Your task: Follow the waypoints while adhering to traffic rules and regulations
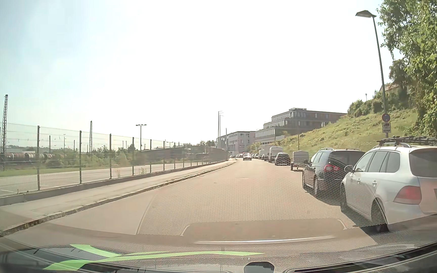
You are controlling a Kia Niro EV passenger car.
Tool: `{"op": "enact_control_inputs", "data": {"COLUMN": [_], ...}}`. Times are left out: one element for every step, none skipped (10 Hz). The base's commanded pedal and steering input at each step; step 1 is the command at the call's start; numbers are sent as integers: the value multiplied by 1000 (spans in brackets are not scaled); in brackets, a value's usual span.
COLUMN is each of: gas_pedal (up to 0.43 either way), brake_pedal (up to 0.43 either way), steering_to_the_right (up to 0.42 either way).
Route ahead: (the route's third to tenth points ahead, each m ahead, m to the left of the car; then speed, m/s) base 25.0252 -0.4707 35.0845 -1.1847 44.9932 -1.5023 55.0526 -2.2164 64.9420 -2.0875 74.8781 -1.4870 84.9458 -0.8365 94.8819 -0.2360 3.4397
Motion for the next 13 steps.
{"op": "enact_control_inputs", "data": {"gas_pedal": [150, 150, 150, 150, 150, 150, 150, 150, 150, 150, 150, 150, 150], "brake_pedal": [0, 0, 0, 0, 0, 0, 0, 0, 0, 0, 0, 0, 0], "steering_to_the_right": [8, 10, 15, 18, 18, 19, 19, 19, 18, 18, 18, 18, 19]}}
